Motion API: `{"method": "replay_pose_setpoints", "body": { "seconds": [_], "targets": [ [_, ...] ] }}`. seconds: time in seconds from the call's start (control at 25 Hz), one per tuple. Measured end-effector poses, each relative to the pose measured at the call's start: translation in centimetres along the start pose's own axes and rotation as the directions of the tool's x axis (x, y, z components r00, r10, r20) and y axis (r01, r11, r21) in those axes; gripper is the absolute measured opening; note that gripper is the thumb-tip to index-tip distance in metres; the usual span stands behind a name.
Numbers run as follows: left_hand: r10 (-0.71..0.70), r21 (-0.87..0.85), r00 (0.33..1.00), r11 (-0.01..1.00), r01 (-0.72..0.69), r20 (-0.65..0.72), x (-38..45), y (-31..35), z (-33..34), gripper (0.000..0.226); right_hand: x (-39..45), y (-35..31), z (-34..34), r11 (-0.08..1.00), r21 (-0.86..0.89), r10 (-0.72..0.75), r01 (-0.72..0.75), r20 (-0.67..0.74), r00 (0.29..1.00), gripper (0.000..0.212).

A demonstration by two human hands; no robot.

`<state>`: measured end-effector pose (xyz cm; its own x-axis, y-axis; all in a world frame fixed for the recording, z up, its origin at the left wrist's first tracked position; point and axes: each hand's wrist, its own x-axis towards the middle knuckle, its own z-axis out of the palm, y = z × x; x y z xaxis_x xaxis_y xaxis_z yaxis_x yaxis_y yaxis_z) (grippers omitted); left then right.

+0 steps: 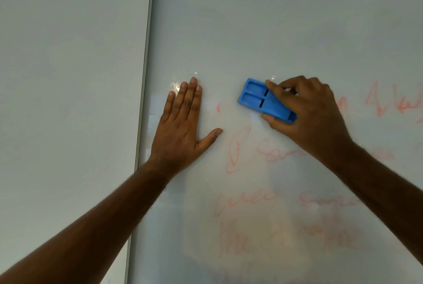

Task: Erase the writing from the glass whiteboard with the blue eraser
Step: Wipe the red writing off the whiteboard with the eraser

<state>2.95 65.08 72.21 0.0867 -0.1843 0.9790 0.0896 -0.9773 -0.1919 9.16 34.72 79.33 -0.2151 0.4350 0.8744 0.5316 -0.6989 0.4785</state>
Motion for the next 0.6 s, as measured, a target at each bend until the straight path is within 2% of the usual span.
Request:
{"method": "replay_pose_setpoints", "body": {
  "seconds": [0.16, 0.36, 0.6],
  "targets": [
    [0.001, 0.005, 1.000, 1.000, -0.001, 0.000, 0.0, 0.0, 0.0, 0.097, -0.1, 0.2, -0.7, 0.991, -0.027, -0.128, 0.128, 0.032, 0.991, 0.065],
    [0.007, 0.016, 1.000, 1.000, -0.007, 0.000, -0.1, 0.0, 0.0, 0.098, 5.0, 0.0, -0.8, 0.999, 0.034, 0.005, -0.006, 0.021, 1.000, 0.066],
    [0.008, 0.011, 1.000, 1.000, -0.008, 0.028, 0.0, -0.1, 0.1, 0.098, 2.5, -4.8, 1.5, 0.973, 0.001, -0.229, 0.230, 0.078, 0.970, 0.064]
  ]
}}
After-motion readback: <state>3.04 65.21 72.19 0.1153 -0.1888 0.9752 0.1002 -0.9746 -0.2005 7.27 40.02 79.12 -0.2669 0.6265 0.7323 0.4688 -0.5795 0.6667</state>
